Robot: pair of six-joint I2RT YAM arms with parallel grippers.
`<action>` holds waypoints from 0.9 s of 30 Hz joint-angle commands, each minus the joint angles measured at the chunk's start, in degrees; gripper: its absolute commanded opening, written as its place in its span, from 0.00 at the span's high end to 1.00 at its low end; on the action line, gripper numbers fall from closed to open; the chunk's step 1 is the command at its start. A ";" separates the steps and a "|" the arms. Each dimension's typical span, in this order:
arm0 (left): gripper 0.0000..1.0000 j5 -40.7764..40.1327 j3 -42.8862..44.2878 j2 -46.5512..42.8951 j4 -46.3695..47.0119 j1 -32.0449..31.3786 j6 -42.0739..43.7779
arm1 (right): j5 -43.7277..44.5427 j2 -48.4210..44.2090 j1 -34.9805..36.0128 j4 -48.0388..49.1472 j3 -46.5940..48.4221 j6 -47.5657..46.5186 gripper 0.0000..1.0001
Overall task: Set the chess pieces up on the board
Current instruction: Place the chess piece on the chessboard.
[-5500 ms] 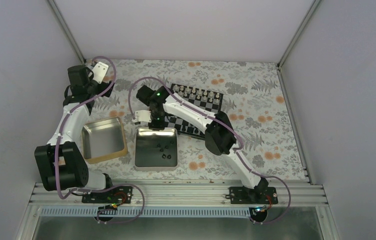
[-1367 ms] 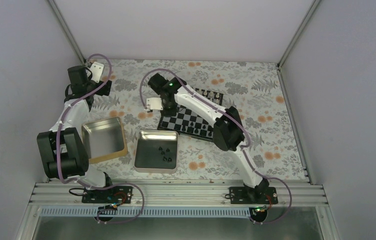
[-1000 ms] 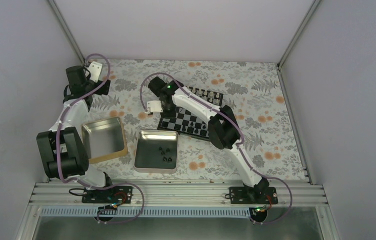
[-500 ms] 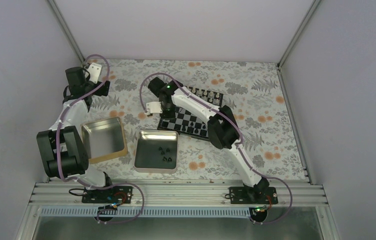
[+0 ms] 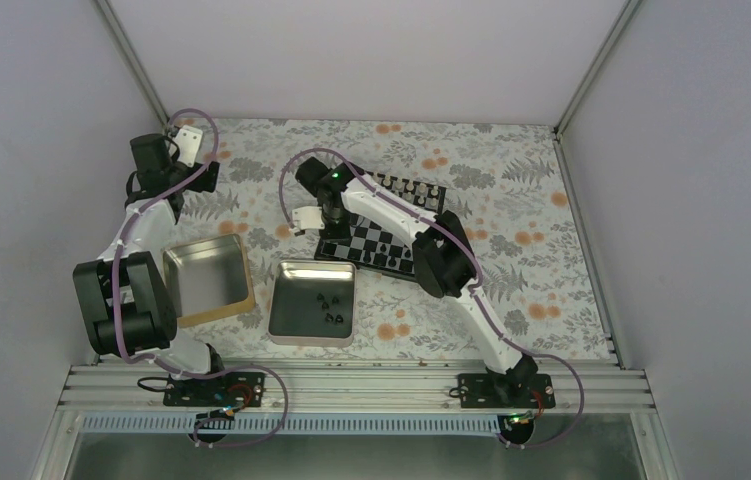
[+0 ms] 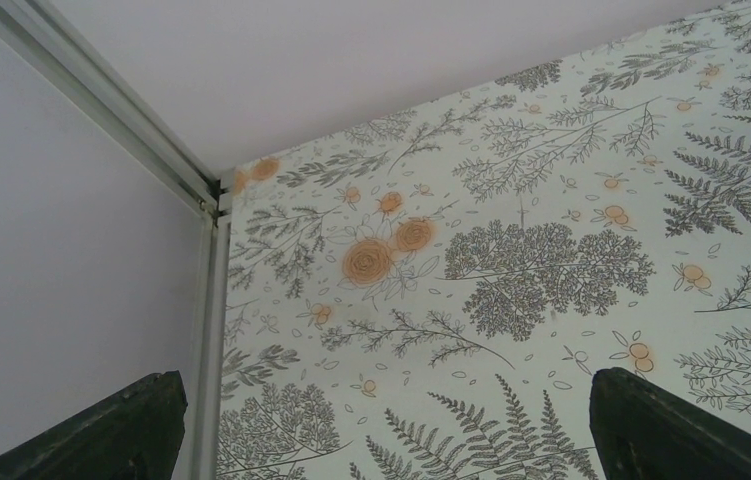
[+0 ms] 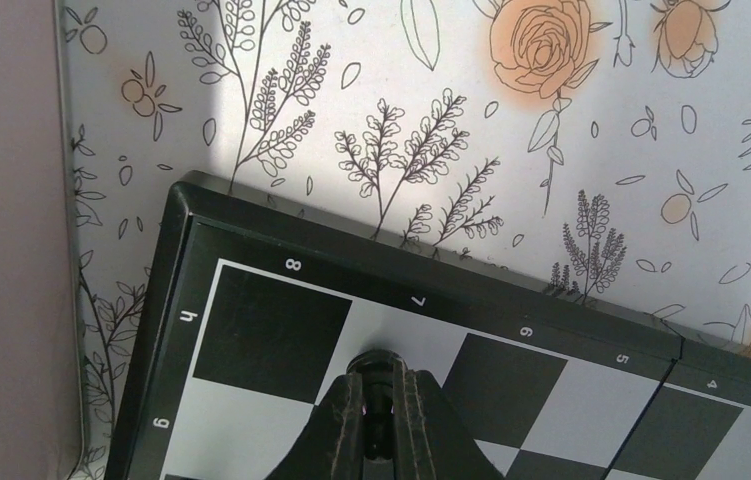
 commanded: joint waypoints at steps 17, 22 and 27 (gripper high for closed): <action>0.00 1.76 -0.42 0.34 1.03 1.02 -0.48 | 0.91 -0.45 -0.64 1.59 -1.08 -0.10 0.81; 0.00 1.67 -0.32 -0.04 0.93 1.03 -0.68 | 0.38 -3.88 -0.59 2.97 -1.12 0.89 0.75; 0.00 2.16 0.23 -0.56 0.63 1.03 -1.45 | -1.18 -8.68 0.90 1.15 -3.93 1.75 0.74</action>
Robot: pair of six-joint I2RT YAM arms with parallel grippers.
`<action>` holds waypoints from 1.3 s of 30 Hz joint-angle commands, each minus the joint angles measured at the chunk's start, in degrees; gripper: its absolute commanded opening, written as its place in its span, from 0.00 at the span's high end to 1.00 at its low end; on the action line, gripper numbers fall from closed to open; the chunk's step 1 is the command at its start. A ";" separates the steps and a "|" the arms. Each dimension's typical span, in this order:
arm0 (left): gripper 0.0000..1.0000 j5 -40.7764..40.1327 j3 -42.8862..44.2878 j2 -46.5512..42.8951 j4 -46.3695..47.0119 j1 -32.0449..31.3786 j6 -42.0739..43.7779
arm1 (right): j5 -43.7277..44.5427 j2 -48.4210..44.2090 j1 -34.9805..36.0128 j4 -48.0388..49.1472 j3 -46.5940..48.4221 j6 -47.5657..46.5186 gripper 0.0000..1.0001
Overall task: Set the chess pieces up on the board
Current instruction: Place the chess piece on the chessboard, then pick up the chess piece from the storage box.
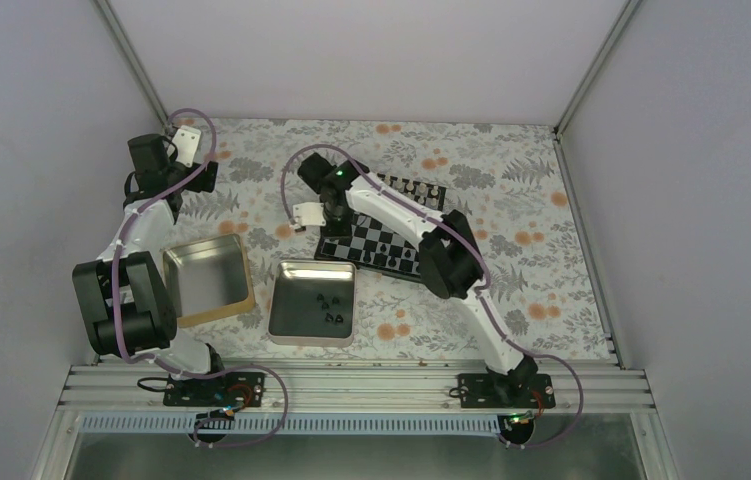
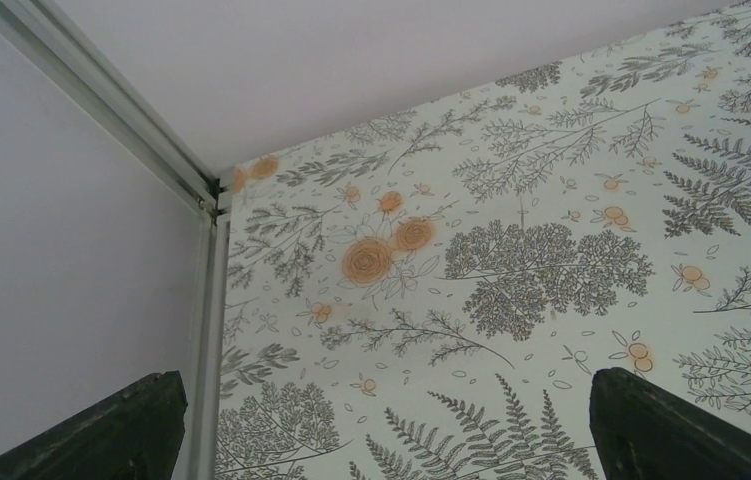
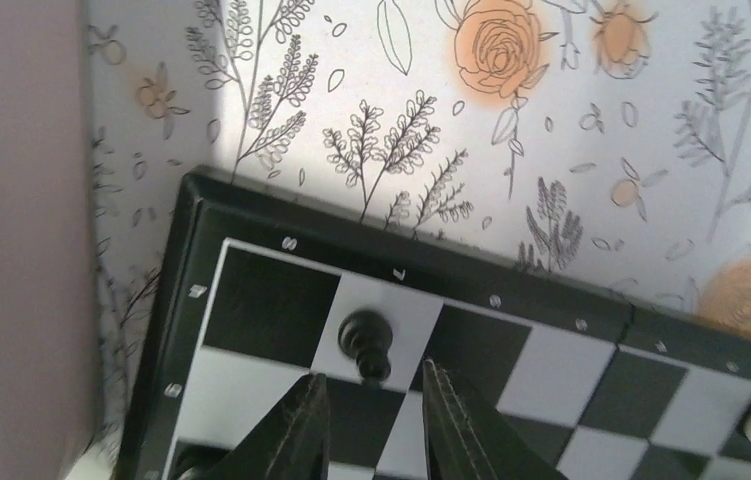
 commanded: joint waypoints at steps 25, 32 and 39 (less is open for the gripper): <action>0.00 1.41 -1.05 -2.58 1.40 0.42 -2.74 | -6.21 -11.14 13.49 0.32 -19.28 8.71 0.73; 0.00 1.35 -1.54 -2.88 1.47 0.42 -2.63 | -6.20 -10.20 13.58 1.06 -19.76 8.58 0.73; 0.00 1.43 -1.62 -2.73 1.65 0.41 -2.60 | -5.93 -9.22 13.59 0.92 -19.91 8.30 0.74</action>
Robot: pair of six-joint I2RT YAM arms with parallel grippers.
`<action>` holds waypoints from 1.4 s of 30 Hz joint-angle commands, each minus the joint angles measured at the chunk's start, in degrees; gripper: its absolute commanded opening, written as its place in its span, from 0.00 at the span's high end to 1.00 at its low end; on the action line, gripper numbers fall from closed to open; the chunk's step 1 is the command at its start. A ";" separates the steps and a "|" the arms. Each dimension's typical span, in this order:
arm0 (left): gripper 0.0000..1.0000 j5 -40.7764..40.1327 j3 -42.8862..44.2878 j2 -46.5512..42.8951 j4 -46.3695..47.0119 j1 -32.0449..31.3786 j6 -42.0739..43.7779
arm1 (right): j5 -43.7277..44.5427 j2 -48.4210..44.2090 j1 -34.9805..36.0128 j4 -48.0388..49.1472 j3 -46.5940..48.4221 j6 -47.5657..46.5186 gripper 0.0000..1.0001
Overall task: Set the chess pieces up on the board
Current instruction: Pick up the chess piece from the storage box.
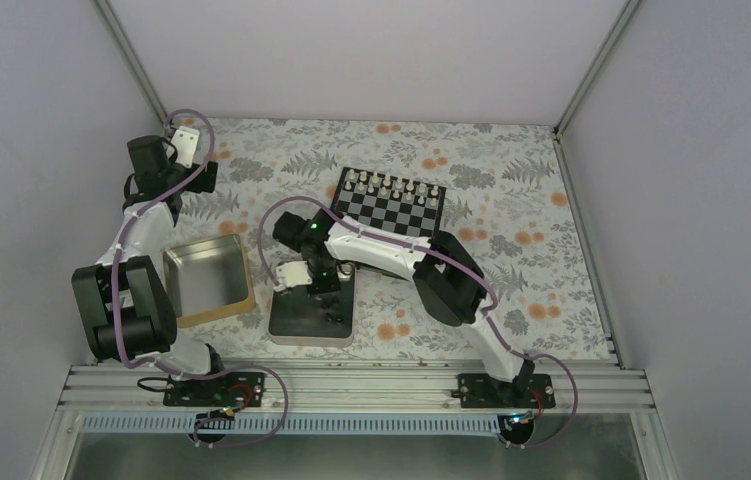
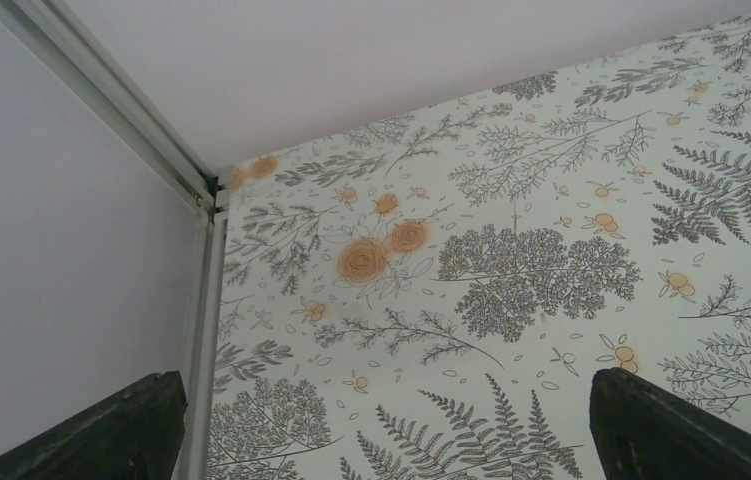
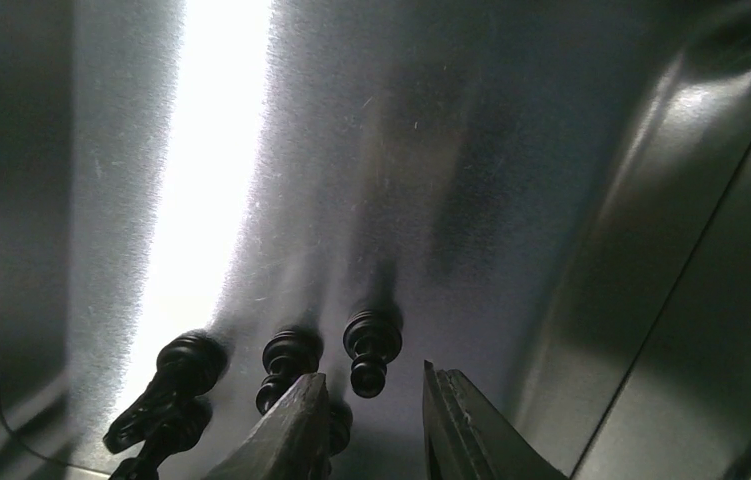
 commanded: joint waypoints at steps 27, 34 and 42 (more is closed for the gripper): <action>0.00 2.16 -0.79 -1.71 1.54 0.77 -1.04 | -0.29 0.96 -0.39 0.74 -0.44 0.03 0.92; 0.00 2.09 -0.24 -1.86 1.26 0.77 -0.96 | -0.23 -3.16 -2.65 -3.13 3.37 0.13 0.94; 0.00 2.00 0.24 -1.51 1.29 0.77 -0.95 | 3.69 -6.48 -9.16 -6.68 11.38 -0.42 0.94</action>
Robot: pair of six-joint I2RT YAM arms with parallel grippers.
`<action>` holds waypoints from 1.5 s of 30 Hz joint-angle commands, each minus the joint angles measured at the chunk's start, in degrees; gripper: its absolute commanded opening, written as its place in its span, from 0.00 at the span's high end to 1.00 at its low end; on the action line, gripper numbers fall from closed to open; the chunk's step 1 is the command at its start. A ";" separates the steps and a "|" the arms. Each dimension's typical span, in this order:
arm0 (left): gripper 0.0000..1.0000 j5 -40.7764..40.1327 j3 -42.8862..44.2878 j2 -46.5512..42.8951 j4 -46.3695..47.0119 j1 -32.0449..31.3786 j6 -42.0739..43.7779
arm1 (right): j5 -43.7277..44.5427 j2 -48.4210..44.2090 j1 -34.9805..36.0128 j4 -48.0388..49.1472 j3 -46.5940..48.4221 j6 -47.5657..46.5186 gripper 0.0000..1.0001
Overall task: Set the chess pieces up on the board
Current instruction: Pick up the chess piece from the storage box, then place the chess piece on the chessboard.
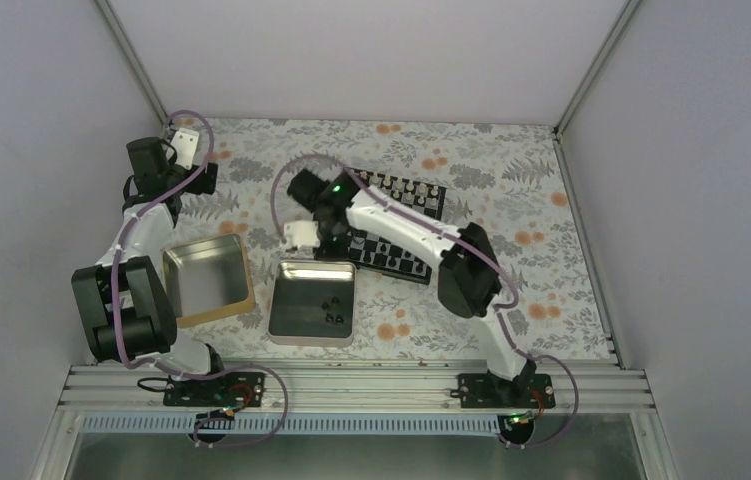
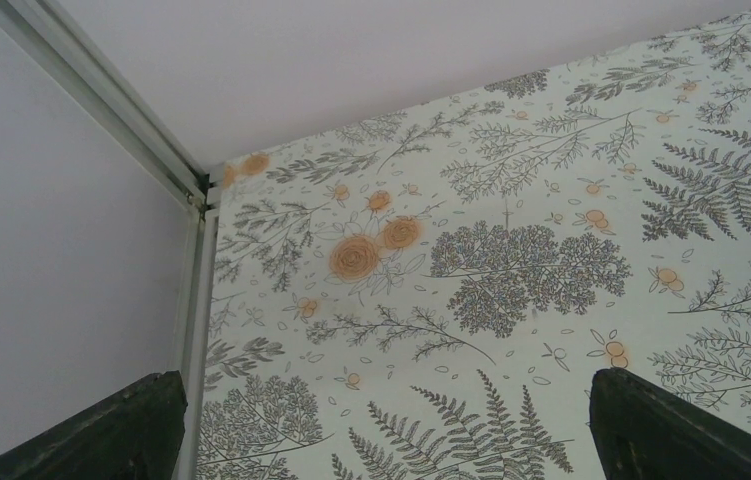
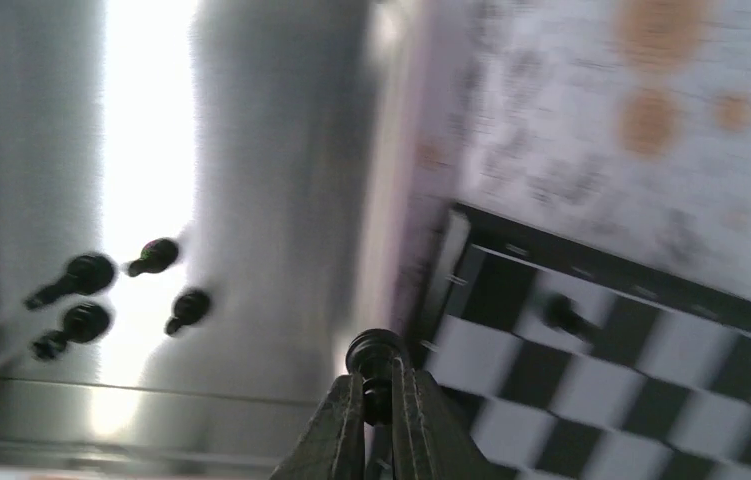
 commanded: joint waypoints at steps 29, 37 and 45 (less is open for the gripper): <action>0.00 0.61 0.22 1.63 2.68 0.78 -0.49 | -1.05 7.58 -12.82 4.36 3.17 -1.91 0.93; 0.00 0.97 -0.36 1.59 2.99 1.10 -0.47 | -1.52 8.62 -12.64 4.40 3.24 -2.02 0.93; 0.00 1.17 -0.58 1.78 3.27 1.39 -0.47 | -2.11 9.08 -12.38 4.15 3.59 -2.08 0.93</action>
